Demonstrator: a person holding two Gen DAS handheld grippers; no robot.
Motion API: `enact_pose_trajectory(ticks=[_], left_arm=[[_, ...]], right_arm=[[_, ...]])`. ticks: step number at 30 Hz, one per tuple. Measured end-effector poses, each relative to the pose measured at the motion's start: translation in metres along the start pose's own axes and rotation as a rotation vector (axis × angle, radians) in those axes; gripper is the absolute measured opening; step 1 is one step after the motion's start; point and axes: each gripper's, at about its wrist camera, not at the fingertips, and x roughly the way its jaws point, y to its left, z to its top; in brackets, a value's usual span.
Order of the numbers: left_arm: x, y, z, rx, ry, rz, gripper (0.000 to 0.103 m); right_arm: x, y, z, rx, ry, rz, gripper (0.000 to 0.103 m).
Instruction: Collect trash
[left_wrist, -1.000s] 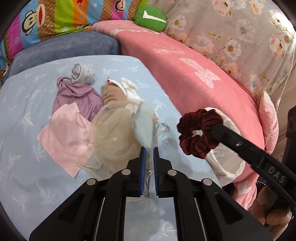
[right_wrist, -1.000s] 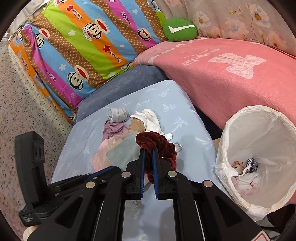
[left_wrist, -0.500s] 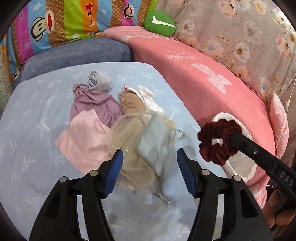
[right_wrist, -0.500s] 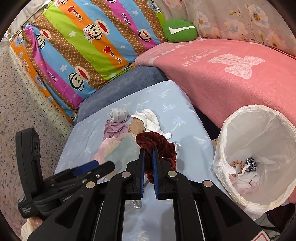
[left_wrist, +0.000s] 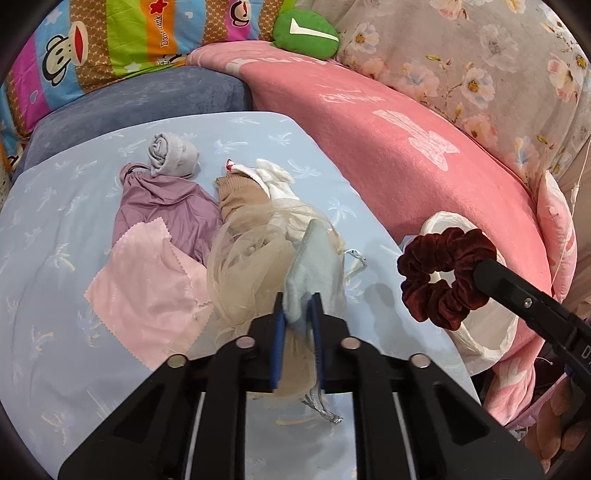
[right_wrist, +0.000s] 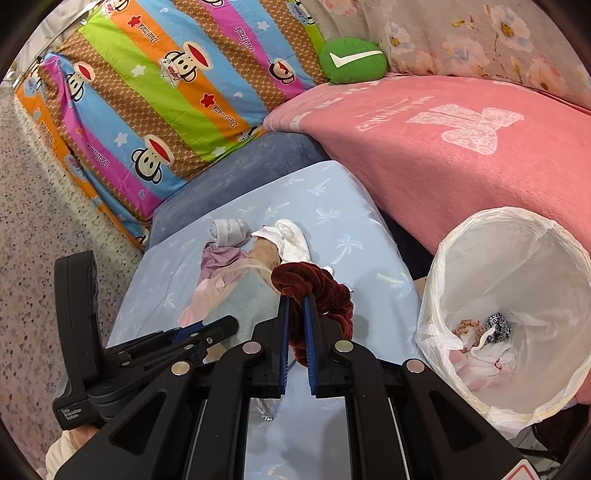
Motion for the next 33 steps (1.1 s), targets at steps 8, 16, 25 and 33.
enact_pose_trajectory(ticks=[8,16,25,33], left_arm=[[-0.021,-0.013,-0.002,0.025,-0.039,-0.024,0.009],[-0.02,-0.028,-0.009,0.064,-0.028,-0.044,0.008],[0.007,-0.037,-0.017,0.058,0.038,-0.037,0.008],[-0.007,-0.057,-0.006,0.084,-0.002,-0.079,0.003]], right_arm=[[-0.007,0.002,-0.001,-0.007,-0.012,0.006,0.008],[-0.016,0.004,-0.004,-0.01,-0.026,0.013,0.008],[-0.022,-0.005,-0.006,-0.001,-0.03,0.006,0.008],[-0.035,-0.023,-0.001,0.024,-0.06,-0.013,0.008]])
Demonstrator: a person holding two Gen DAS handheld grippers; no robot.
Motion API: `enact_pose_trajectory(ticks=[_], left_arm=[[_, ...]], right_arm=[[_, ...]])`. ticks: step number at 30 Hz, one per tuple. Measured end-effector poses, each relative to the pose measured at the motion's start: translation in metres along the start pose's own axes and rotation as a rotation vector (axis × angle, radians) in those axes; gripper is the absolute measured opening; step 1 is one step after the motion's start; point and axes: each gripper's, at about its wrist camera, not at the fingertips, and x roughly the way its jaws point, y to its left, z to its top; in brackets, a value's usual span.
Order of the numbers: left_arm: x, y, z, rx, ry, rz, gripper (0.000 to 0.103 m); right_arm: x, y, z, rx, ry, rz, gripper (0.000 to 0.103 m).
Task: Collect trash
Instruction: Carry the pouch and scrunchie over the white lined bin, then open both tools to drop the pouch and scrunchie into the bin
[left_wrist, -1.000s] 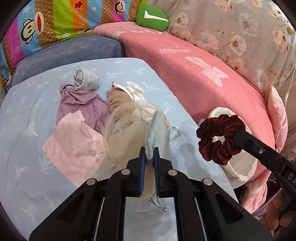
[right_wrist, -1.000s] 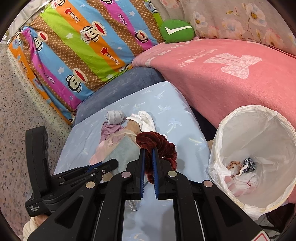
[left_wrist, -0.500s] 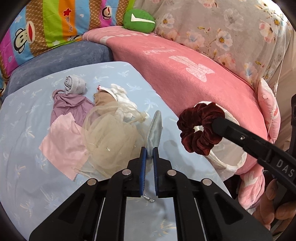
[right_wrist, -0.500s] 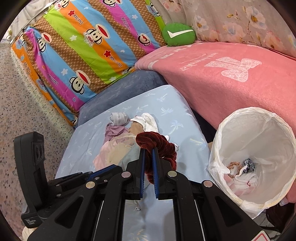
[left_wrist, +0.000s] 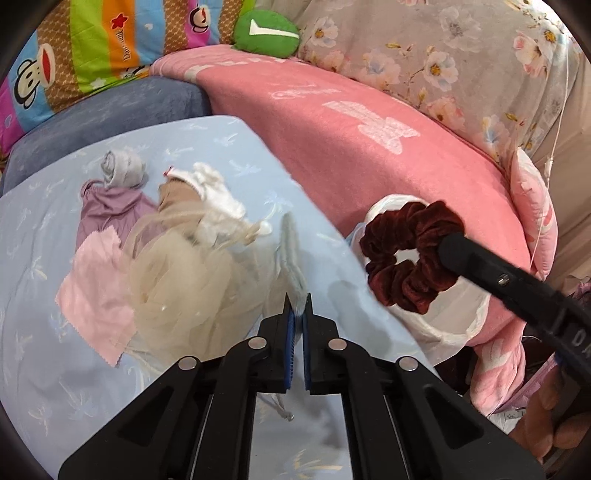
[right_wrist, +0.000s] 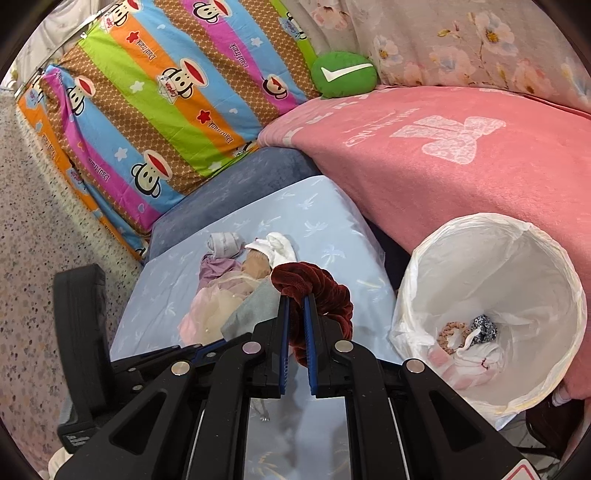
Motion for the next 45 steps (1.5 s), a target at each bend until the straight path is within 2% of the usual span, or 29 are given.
enact_pose_trajectory(ticks=[16,26,32,33,35,36,37,45], left_arm=[[0.004,-0.08,0.051,0.121,-0.075,-0.116,0.003],[0.029,-0.122,0.064,0.14,-0.028,-0.223,0.003],[0.036,-0.135,0.066,0.144,-0.012,-0.234,0.004],[0.036,-0.136,0.066,0.145,-0.009,-0.232,0.008],[0.036,-0.136,0.067,0.142,-0.013,-0.22,0.027],[0.035,-0.137,0.067,0.138,-0.025,-0.208,0.046],[0.033,-0.137,0.068,0.136,-0.041,-0.198,0.057],[0.025,-0.13,0.068,0.138,-0.081,-0.155,0.06]], right_arm=[[-0.042,-0.068,0.021,0.085,-0.097,-0.099,0.008],[-0.062,-0.113,0.027,0.147,-0.131,-0.163,0.008],[-0.065,-0.125,0.029,0.164,-0.141,-0.18,0.013],[-0.066,-0.126,0.029,0.166,-0.145,-0.183,0.013],[-0.069,-0.128,0.028,0.17,-0.156,-0.186,0.013],[-0.07,-0.129,0.028,0.17,-0.158,-0.185,0.013],[-0.07,-0.129,0.029,0.17,-0.159,-0.185,0.013],[-0.069,-0.127,0.03,0.164,-0.16,-0.183,0.018]])
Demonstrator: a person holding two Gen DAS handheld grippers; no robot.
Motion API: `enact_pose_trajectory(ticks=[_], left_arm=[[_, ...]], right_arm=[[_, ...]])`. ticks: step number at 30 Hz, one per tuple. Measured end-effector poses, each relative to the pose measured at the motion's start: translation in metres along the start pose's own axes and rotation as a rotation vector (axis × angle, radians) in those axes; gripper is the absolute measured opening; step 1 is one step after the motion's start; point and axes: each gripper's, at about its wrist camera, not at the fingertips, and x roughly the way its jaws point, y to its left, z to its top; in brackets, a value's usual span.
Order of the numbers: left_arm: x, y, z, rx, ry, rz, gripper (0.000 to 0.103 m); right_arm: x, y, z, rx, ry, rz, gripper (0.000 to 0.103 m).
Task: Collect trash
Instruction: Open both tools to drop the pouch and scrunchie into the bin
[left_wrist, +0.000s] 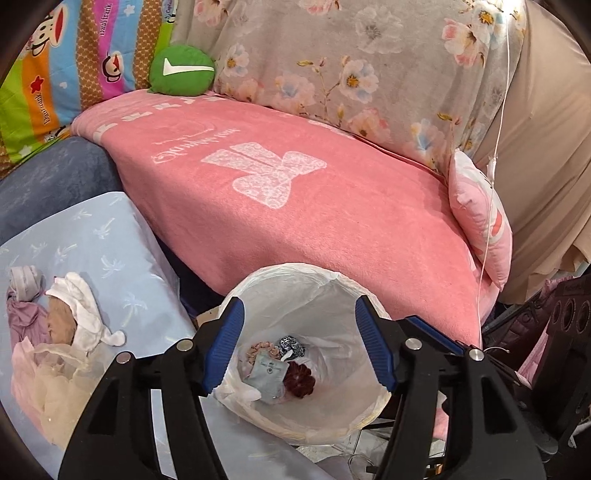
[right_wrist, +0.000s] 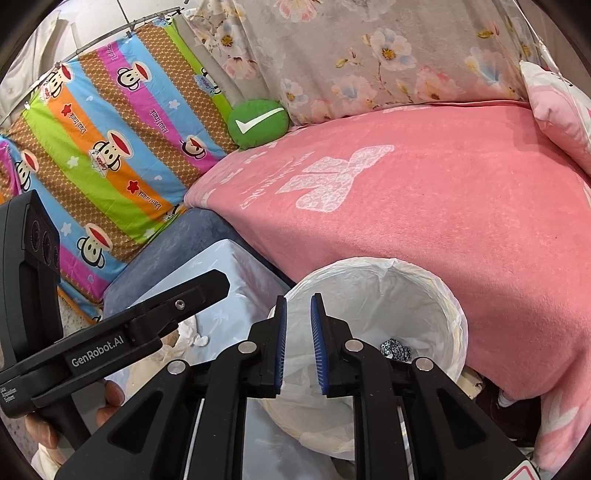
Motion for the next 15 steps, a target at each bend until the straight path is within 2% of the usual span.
enact_pose_trajectory(ticks=[11,15], left_arm=[[-0.015,0.021,-0.011,-0.032,-0.016,0.065,0.06],[-0.024,0.032,-0.014,-0.058,-0.029,0.095,0.065]], right_arm=[[0.005,0.025,-0.01,-0.037,0.027,0.032,0.023],[0.007,0.038,-0.015,-0.06,0.037,0.045,0.027]])
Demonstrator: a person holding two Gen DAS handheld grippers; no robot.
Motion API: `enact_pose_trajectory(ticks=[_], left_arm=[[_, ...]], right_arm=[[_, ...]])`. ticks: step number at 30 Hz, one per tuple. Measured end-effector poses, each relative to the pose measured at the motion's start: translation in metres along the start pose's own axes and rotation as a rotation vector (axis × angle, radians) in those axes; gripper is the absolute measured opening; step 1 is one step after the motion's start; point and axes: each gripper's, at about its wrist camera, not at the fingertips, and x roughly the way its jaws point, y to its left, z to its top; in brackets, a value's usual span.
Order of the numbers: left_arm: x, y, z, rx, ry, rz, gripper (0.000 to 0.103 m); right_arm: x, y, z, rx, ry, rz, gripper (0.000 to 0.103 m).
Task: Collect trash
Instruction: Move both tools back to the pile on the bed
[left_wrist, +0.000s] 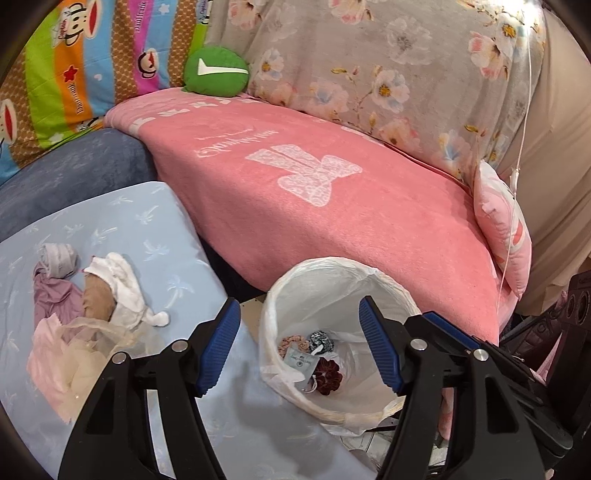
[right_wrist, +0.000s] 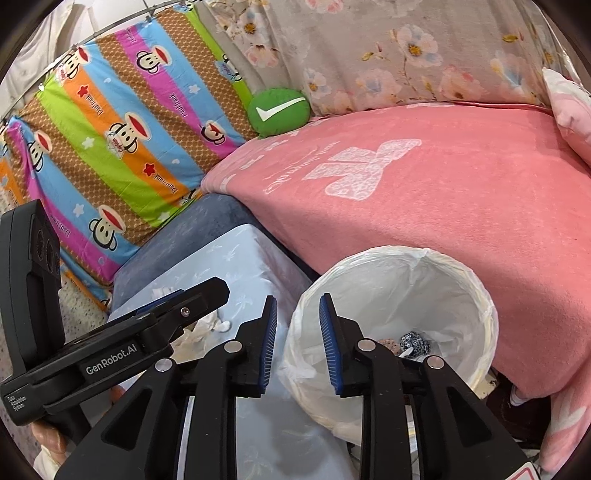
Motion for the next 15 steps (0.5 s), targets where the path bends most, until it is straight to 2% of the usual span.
enact_pose_trajectory(ticks=[2,7,15], left_arm=[[-0.002,0.008,-0.001,-0.016,-0.001,0.012,0.066],[-0.01,0.028,-0.008,-0.058,-0.007,0.053,0.077],[-0.022,0.069,-0.02,-0.126,-0.007,0.13,0.077]], right_arm=[[0.002,0.007,-0.002,-0.008,0.006,0.008,0.03],[0.008,0.025,-0.008,-0.038,0.028,0.026,0.036],[0.022,0.062,-0.019,-0.101,0.072,0.06,0.043]])
